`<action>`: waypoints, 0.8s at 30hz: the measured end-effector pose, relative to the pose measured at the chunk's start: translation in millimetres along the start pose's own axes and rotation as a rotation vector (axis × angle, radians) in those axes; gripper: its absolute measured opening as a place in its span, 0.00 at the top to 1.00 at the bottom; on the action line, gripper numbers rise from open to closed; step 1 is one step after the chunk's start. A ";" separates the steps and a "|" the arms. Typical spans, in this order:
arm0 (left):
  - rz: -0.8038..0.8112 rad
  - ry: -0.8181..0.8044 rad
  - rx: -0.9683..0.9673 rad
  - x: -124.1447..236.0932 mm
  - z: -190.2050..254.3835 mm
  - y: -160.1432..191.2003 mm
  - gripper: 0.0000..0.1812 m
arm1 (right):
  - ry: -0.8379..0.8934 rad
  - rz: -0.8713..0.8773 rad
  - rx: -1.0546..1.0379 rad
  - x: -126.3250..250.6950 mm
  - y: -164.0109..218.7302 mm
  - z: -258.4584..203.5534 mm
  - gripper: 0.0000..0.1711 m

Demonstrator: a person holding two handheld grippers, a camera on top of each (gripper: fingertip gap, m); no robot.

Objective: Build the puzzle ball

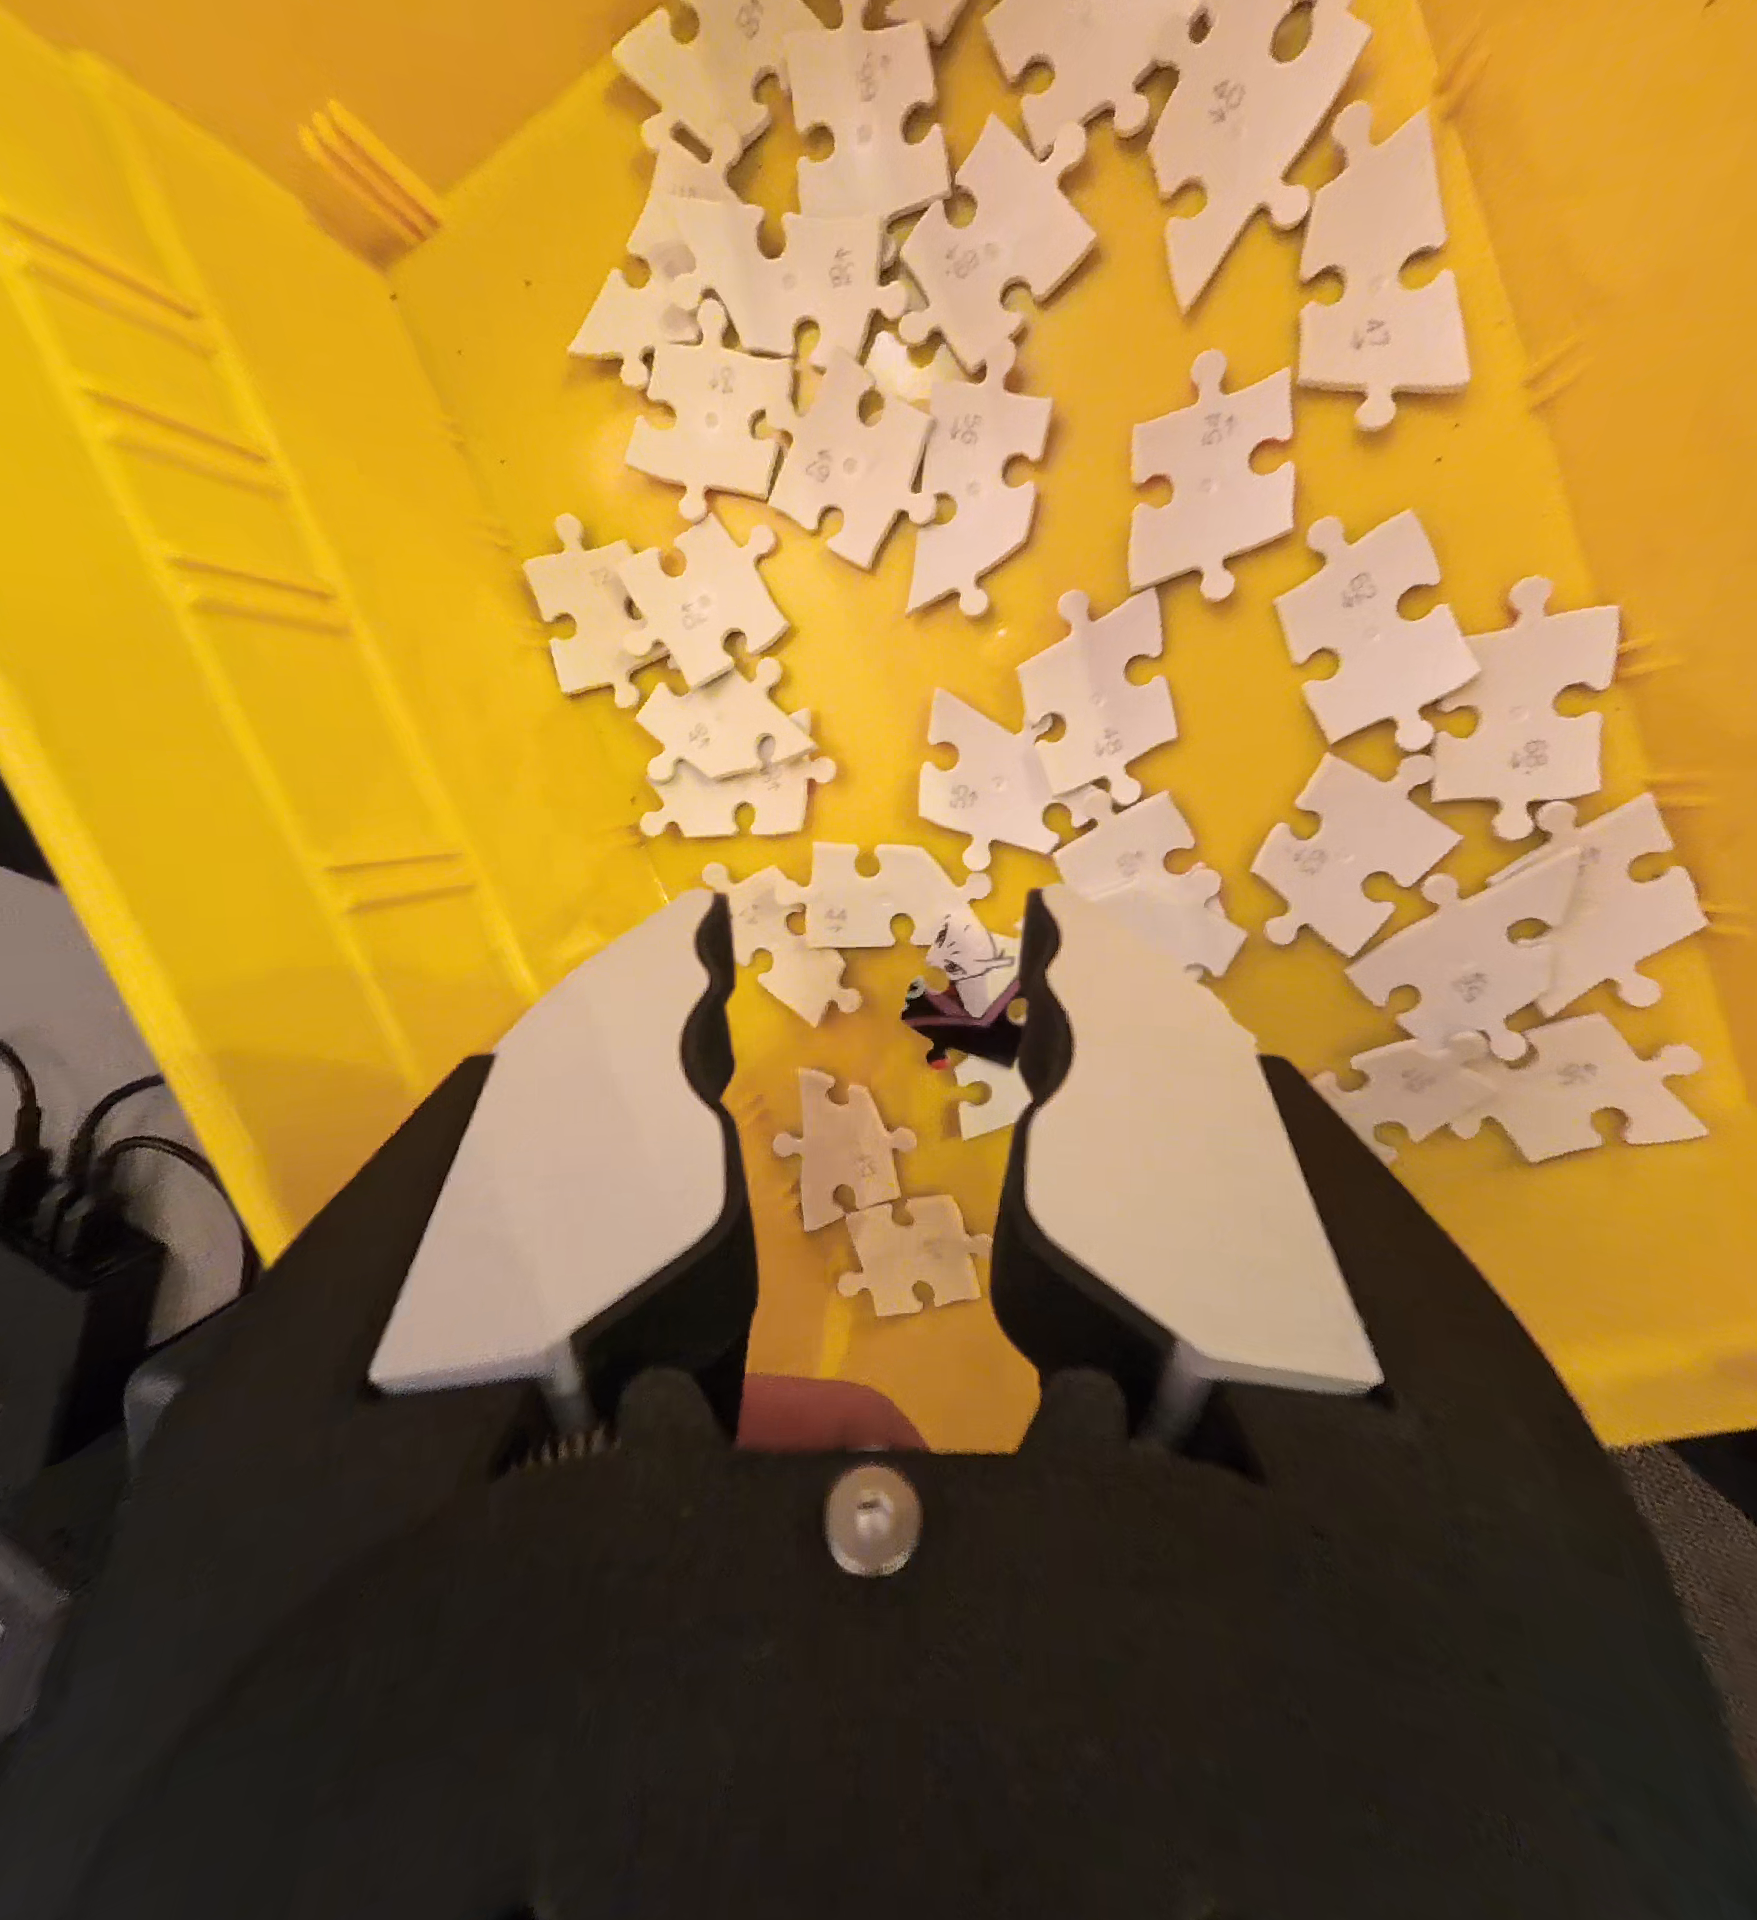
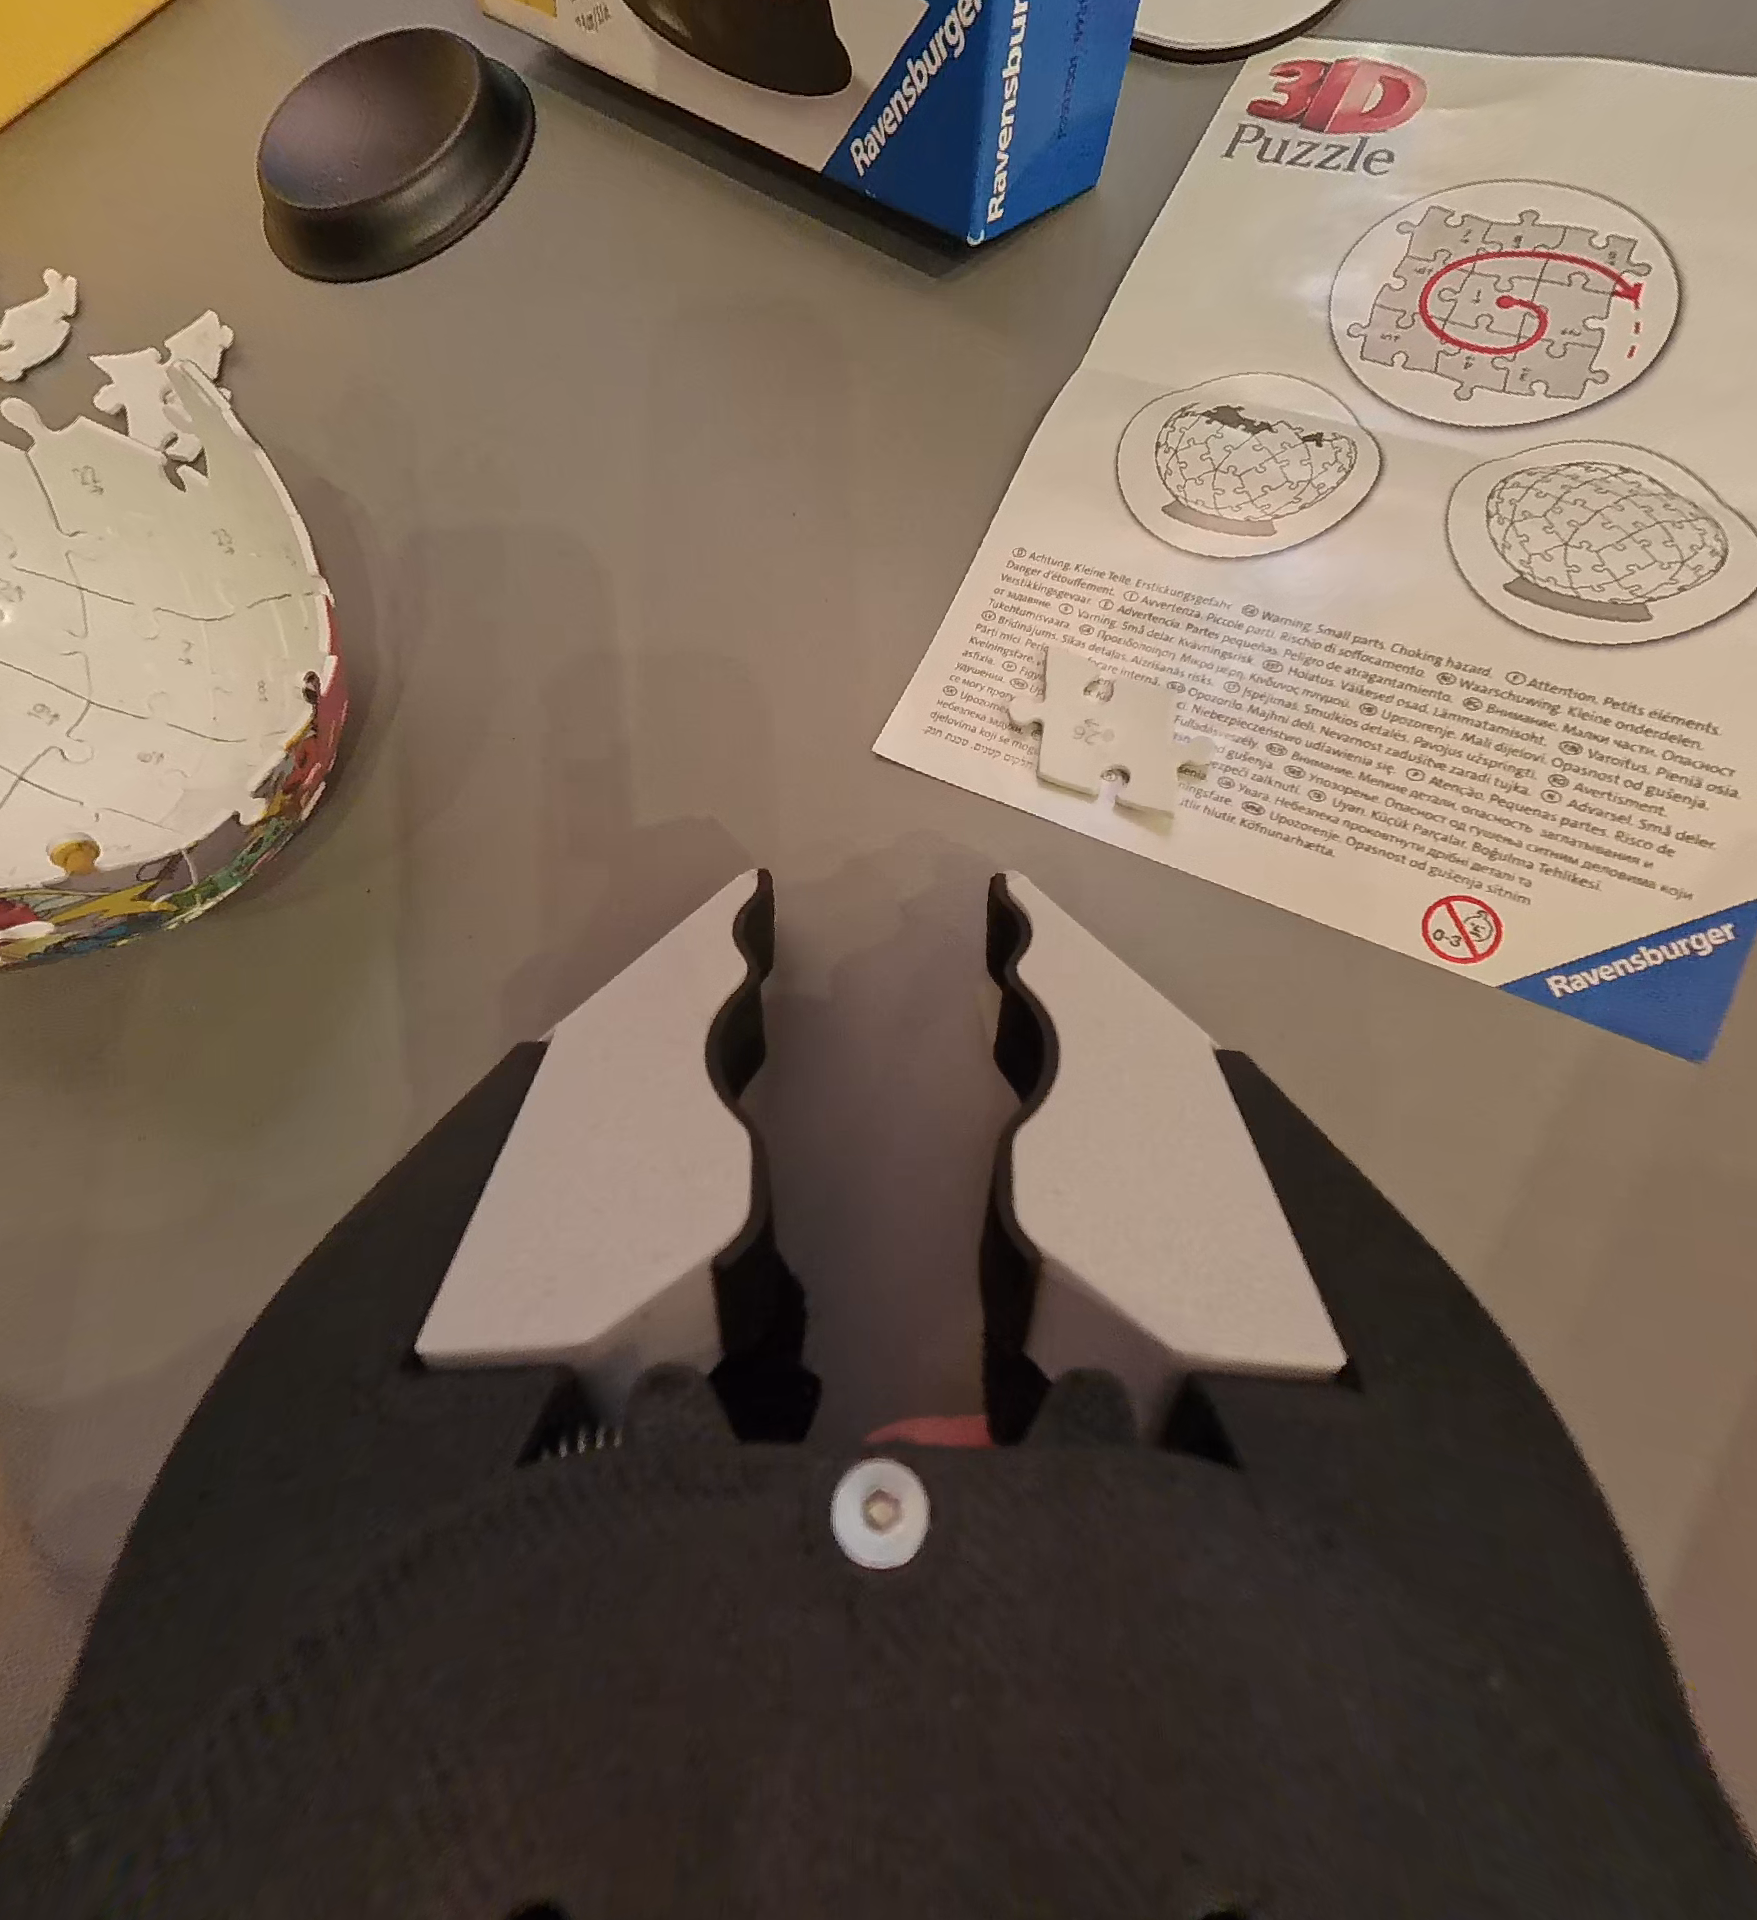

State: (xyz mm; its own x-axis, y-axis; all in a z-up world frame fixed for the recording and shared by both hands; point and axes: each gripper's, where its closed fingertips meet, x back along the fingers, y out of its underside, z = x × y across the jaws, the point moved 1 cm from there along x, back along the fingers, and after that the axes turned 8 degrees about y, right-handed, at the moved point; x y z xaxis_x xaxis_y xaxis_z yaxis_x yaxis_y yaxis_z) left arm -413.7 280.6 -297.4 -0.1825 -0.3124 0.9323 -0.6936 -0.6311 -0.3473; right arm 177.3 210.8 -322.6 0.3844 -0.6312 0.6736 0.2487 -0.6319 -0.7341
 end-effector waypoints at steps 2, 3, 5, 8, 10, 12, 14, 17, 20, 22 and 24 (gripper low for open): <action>0.015 0.027 -0.011 1.2 5.2 -2.2 0.73 | 0.003 0.000 -0.003 -0.1 -0.1 0.5 0.77; 0.014 0.042 -0.019 0.2 8.3 -2.2 0.73 | 0.004 0.000 -0.004 -0.2 -0.2 0.7 0.77; 0.001 0.073 -0.042 -4.3 15.5 -1.0 0.73 | 0.007 0.000 -0.007 -0.3 -0.2 1.3 0.78; -0.013 0.121 -0.069 -11.7 26.0 0.1 0.72 | 0.011 -0.001 -0.011 -0.4 -0.4 1.9 0.78; -0.021 0.138 -0.076 -15.2 29.5 1.0 0.72 | 0.013 -0.001 -0.010 -0.5 -0.3 1.9 0.78; -0.027 0.139 -0.070 -17.5 29.2 2.1 0.71 | 0.012 -0.001 -0.011 -0.4 -0.3 1.9 0.78; -0.031 0.141 -0.062 -19.5 29.0 3.3 0.71 | 0.011 -0.001 -0.011 -0.4 -0.3 1.9 0.78; -0.031 0.136 -0.054 -19.6 28.2 2.7 0.71 | 0.006 -0.001 -0.011 -0.3 -0.4 1.6 0.78; -0.038 0.129 -0.049 -19.8 27.6 2.4 0.71 | 0.004 0.000 -0.009 -0.2 -0.2 1.1 0.78; -0.048 0.111 -0.054 -19.3 25.8 2.7 0.72 | 0.002 0.000 -0.008 -0.1 -0.2 0.7 0.78; -0.055 0.083 -0.048 -19.0 21.5 2.9 0.73 | 0.001 0.000 -0.007 -0.1 -0.1 0.6 0.78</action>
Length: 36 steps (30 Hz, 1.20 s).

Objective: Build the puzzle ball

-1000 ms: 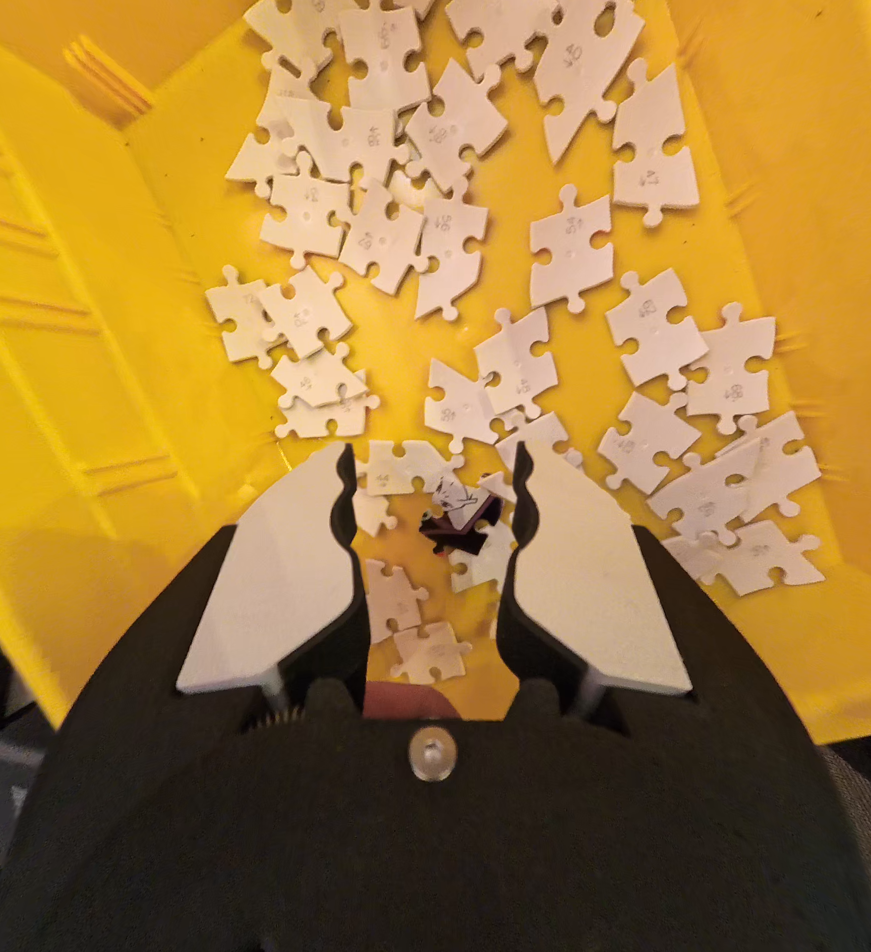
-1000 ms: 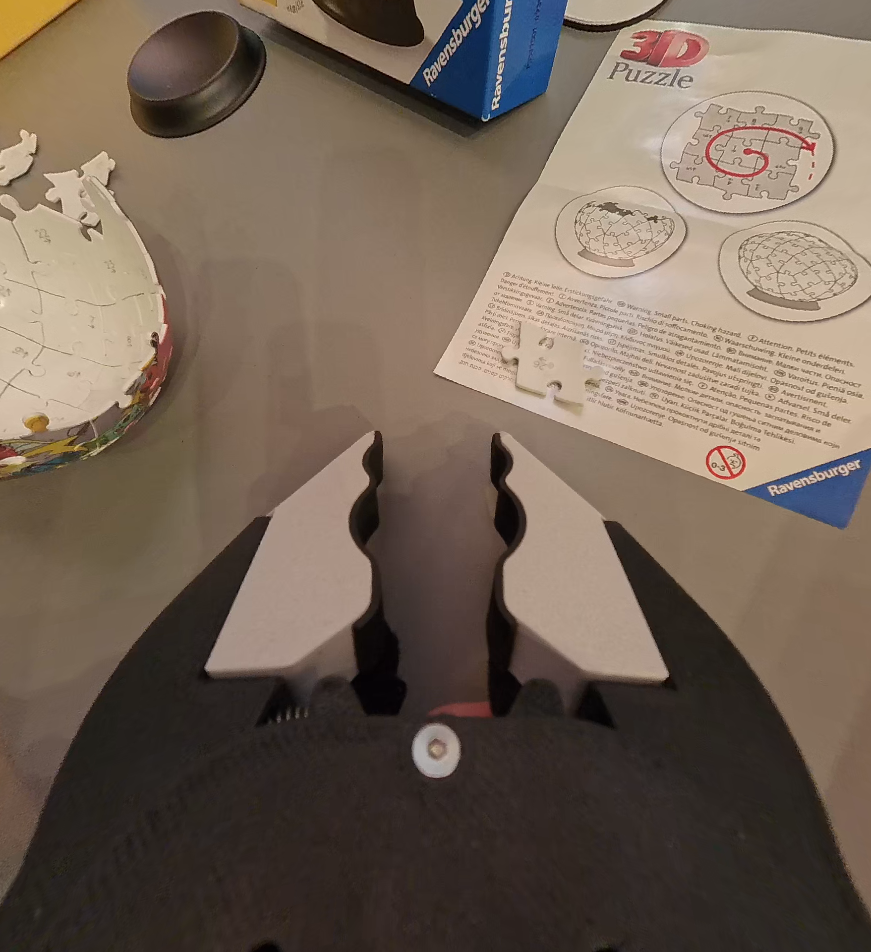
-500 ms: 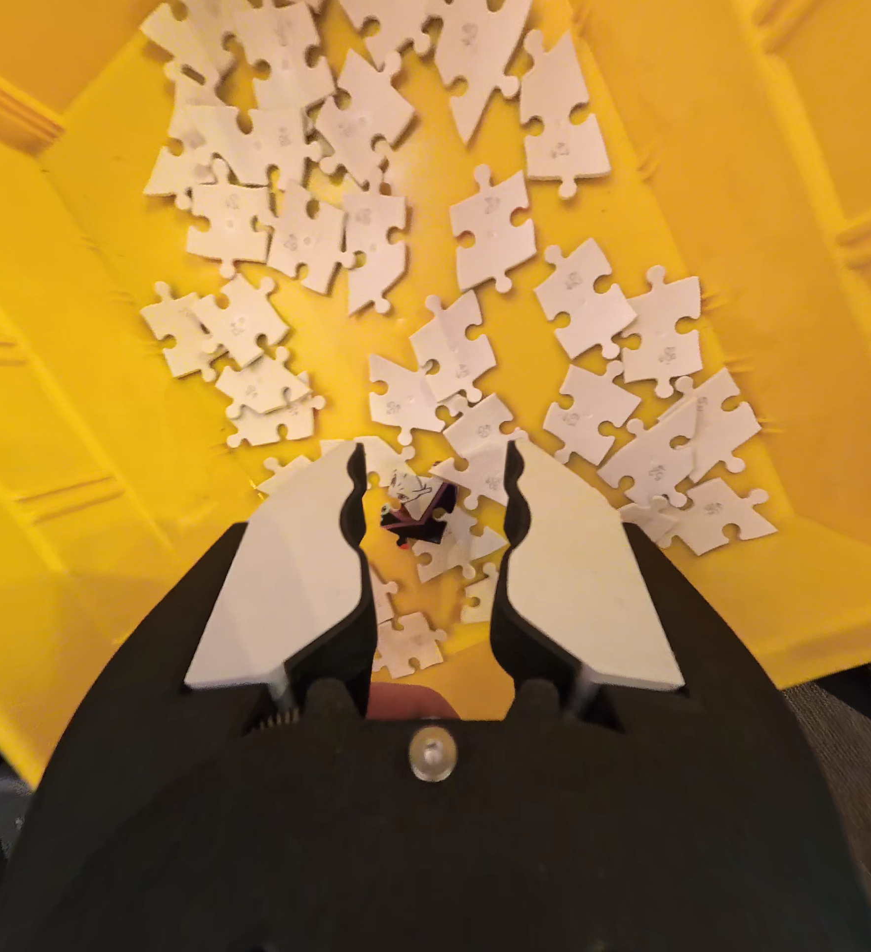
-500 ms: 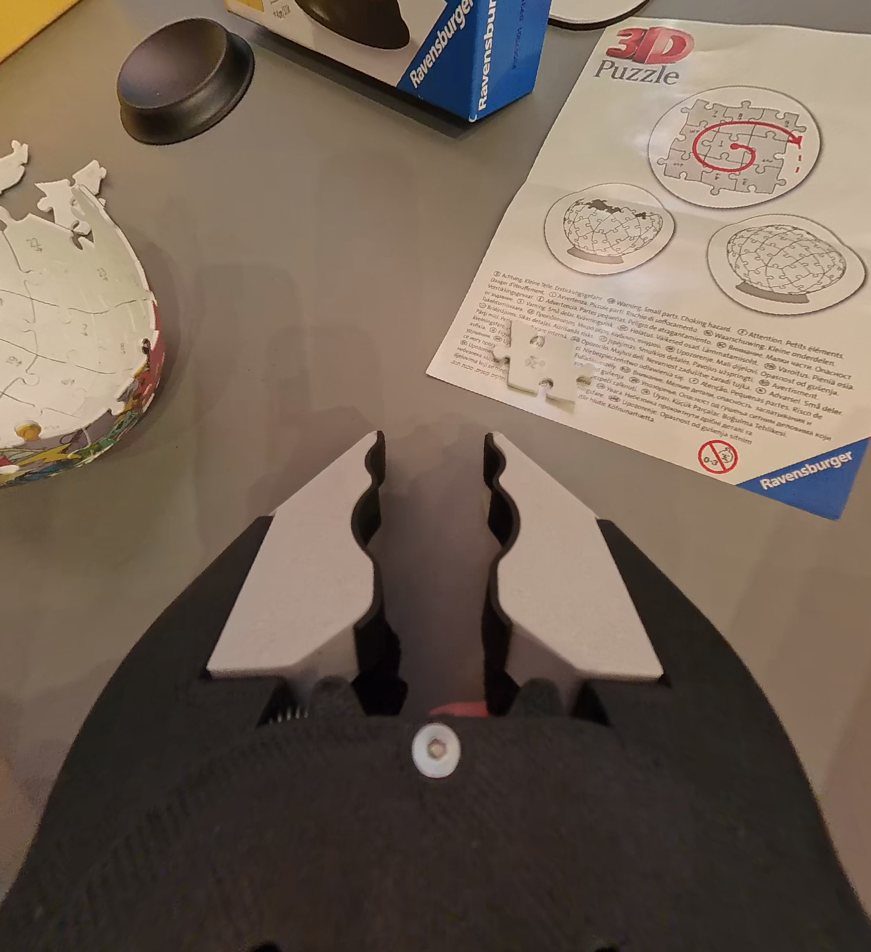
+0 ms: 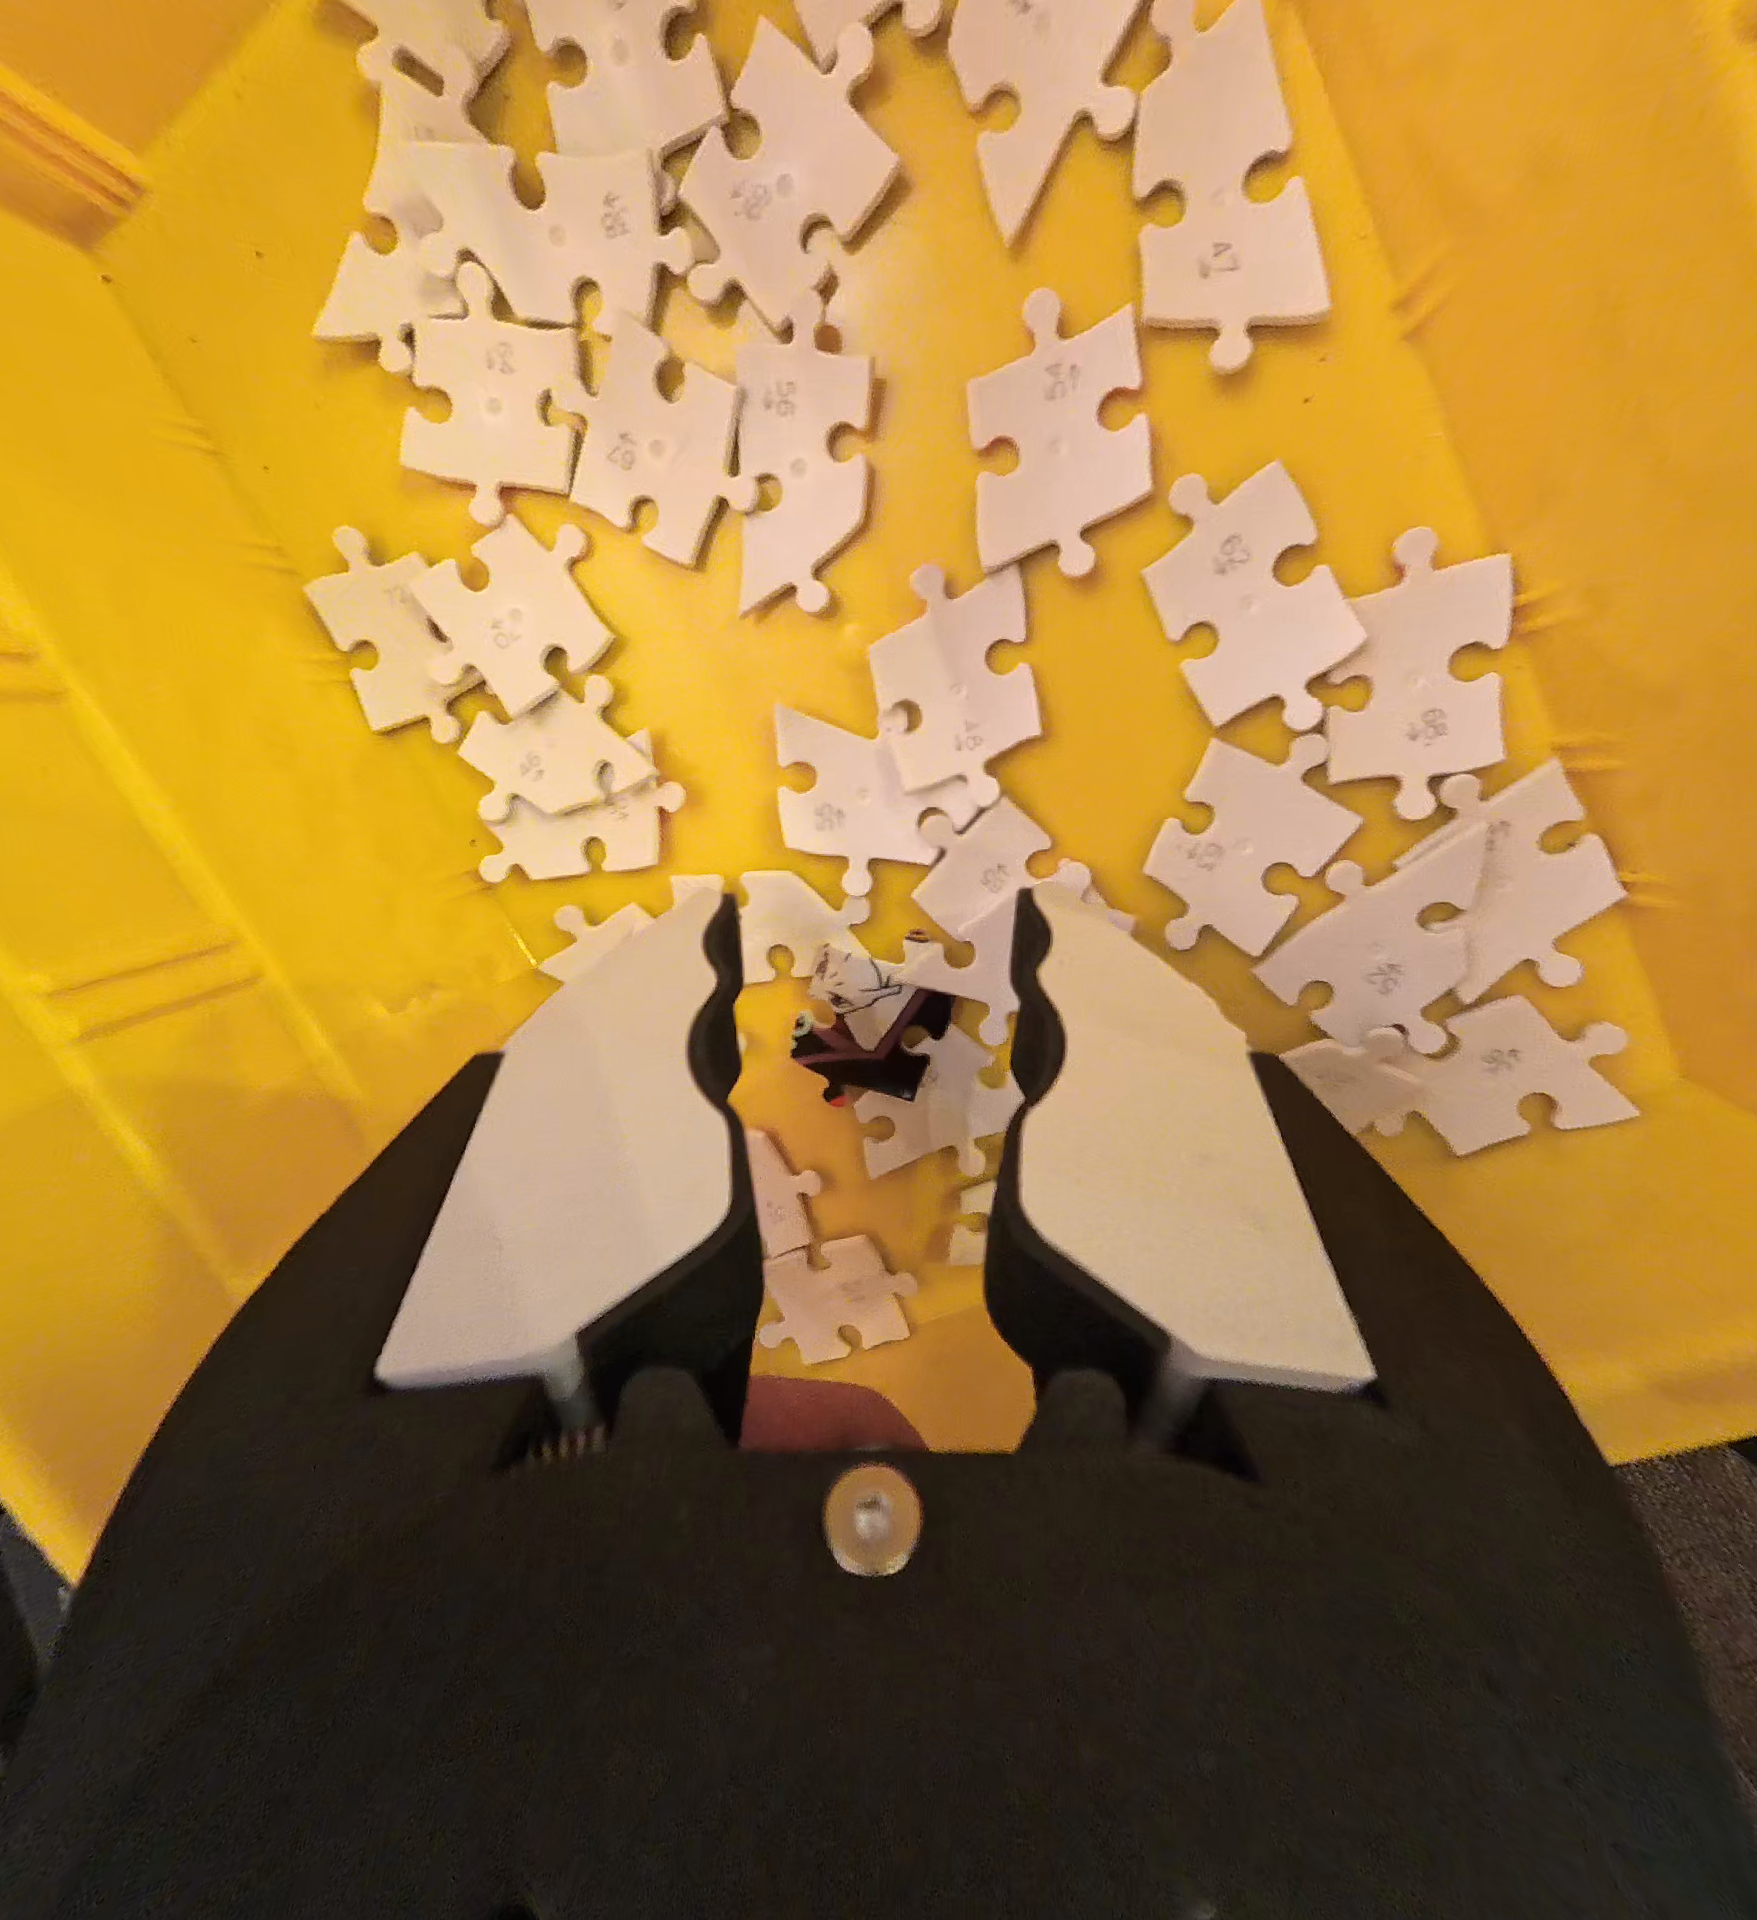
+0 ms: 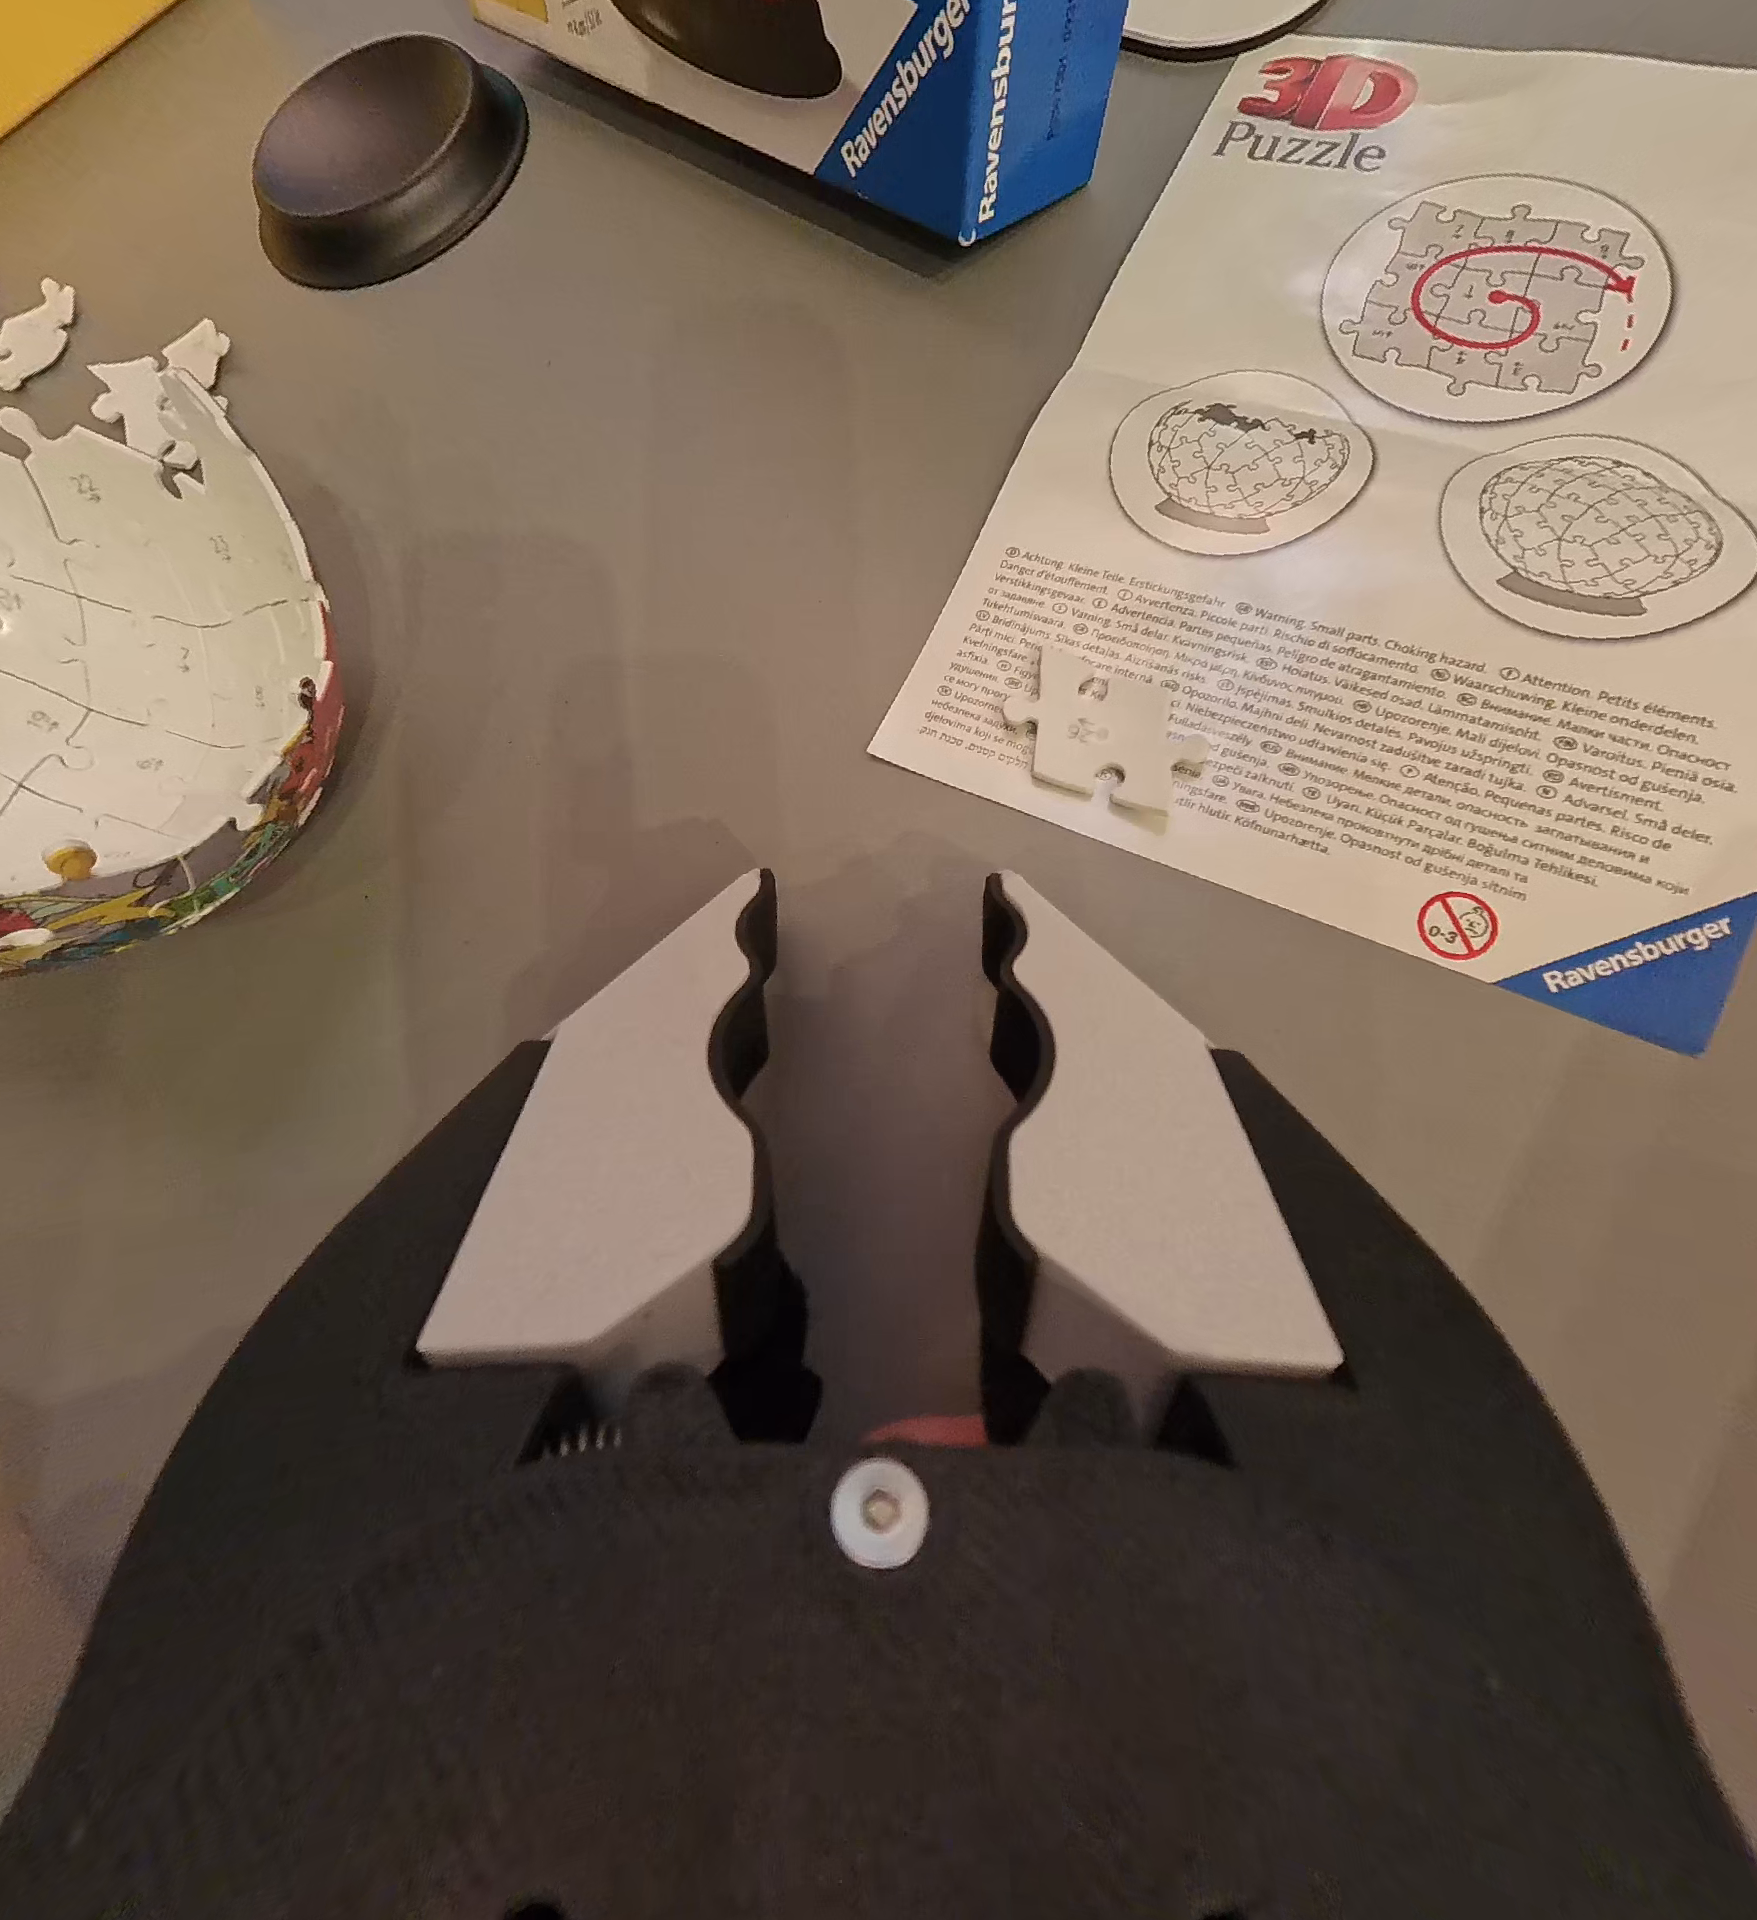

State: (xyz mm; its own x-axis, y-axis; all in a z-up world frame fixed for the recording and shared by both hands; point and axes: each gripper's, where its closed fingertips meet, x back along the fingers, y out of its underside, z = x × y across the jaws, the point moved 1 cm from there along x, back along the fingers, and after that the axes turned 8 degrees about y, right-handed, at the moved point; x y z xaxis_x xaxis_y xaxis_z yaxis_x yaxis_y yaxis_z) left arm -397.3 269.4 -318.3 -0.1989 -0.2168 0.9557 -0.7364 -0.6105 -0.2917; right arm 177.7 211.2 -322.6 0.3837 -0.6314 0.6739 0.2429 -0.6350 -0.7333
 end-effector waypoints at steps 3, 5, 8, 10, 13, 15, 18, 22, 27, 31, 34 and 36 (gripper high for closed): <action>-0.015 -0.047 -0.002 2.0 -6.2 1.6 0.74 | -0.001 0.000 0.001 0.1 0.0 -0.1 0.77; -0.003 -0.067 0.009 5.5 -10.0 0.6 0.74 | -0.002 0.000 0.000 0.1 0.0 -0.3 0.77; 0.026 -0.074 0.022 13.0 -12.3 -1.5 0.76 | -0.002 0.000 0.000 0.2 0.2 -0.2 0.77; 0.028 -0.078 0.019 16.9 -12.7 -0.8 0.77 | -0.003 0.000 -0.002 0.2 0.1 0.0 0.77; 0.015 -0.063 0.014 18.0 -10.8 4.0 0.79 | -0.002 0.000 -0.003 0.1 0.1 0.2 0.78; -0.002 -0.034 0.009 16.1 -7.4 9.1 0.79 | -0.001 0.000 -0.005 0.1 0.0 0.5 0.78; -0.012 0.018 -0.003 12.8 1.0 12.9 0.79 | 0.002 0.000 -0.008 0.0 0.0 1.1 0.78; -0.018 0.048 -0.023 7.5 7.4 12.6 0.78 | 0.005 0.000 -0.013 -0.1 -0.1 2.0 0.79; -0.036 0.075 -0.033 1.8 12.4 14.3 0.77 | 0.005 0.000 -0.018 -0.1 -0.2 2.6 0.80; -0.051 0.088 -0.041 2.4 14.7 18.5 0.73 | 0.006 0.000 -0.022 -0.2 -0.3 3.2 0.80; -0.043 0.092 -0.038 3.6 14.5 19.7 0.73 | 0.008 0.000 -0.024 -0.2 -0.3 3.5 0.81; -0.041 0.091 -0.039 5.0 13.7 20.0 0.73 | 0.009 0.000 -0.026 -0.3 -0.3 3.8 0.81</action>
State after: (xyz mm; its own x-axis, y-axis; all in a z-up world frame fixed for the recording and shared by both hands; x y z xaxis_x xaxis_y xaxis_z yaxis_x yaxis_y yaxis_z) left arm -404.2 245.7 -319.9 -0.2245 -0.1211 0.9669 -0.7694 -0.5869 -0.2521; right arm 180.9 213.2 -322.9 0.3755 -0.6353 0.6748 0.2201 -0.6462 -0.7308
